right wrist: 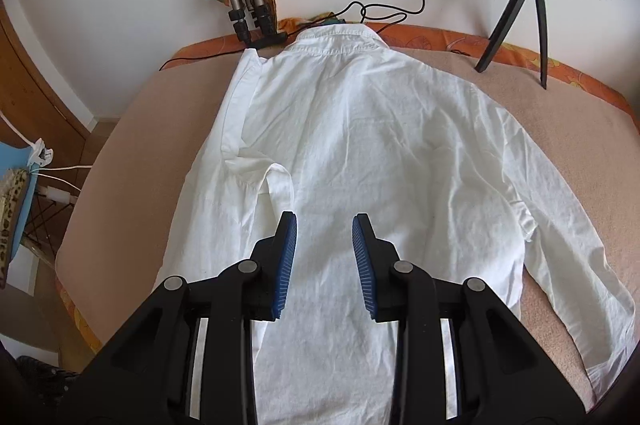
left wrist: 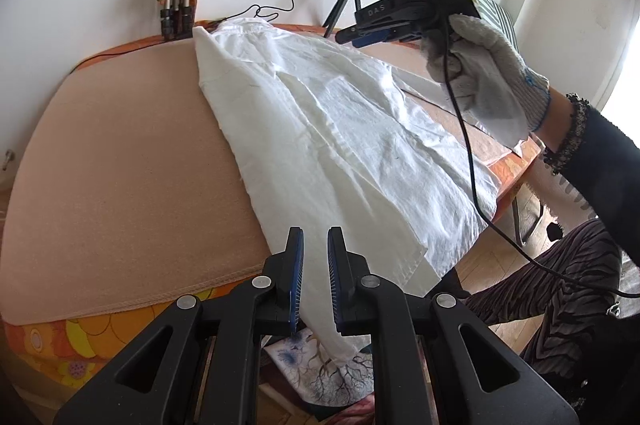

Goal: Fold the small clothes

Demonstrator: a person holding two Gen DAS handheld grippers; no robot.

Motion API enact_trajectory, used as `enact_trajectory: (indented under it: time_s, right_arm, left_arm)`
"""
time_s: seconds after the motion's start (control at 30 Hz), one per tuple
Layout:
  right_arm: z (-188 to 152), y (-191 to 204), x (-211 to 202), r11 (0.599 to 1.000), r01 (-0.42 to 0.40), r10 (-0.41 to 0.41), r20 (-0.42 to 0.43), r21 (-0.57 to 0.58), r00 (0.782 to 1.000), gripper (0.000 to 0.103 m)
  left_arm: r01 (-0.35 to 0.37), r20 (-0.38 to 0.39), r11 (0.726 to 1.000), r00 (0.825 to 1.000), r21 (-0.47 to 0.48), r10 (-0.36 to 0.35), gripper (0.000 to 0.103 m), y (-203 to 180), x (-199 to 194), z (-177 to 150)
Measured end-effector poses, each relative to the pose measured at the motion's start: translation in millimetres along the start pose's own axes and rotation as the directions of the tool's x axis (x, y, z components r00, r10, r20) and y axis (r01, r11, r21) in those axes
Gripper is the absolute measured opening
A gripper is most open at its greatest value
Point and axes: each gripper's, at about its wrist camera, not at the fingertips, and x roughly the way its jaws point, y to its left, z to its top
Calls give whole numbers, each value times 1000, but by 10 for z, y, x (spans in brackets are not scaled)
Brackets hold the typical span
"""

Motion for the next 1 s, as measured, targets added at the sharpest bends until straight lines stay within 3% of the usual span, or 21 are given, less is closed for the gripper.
enact_trajectory:
  time_s: [0.13, 0.2, 0.4, 0.63, 0.73, 1.0]
  right_arm:
    - [-179, -348, -403, 999, 11, -13, 42, 52, 999, 31]
    - [-280, -562, -583, 997, 23, -27, 56, 78, 998, 31]
    - [-701, -1467, -1094, 970, 117, -136, 76, 211, 988, 39]
    - [-1260, -2653, -1587, 887, 228, -276, 64, 401, 959, 39]
    - [-1516, -3075, -1710, 848, 211, -271, 54, 486, 961, 39]
    - [-2094, -3861, -1684, 761, 259, -317, -8, 595, 948, 40]
  left_arm:
    - [8, -8, 1000, 1000, 25, -8, 12, -115, 64, 36]
    - [12, -12, 999, 1000, 38, -12, 18, -175, 101, 64]
    - [21, -11, 996, 1000, 85, -20, 19, -366, 248, 238]
    - [31, -15, 994, 999, 106, -29, 19, -491, 431, 492]
    - [36, -8, 994, 999, 104, -35, 19, -535, 498, 617]
    - [49, -14, 994, 999, 100, -47, 19, -717, 696, 882]
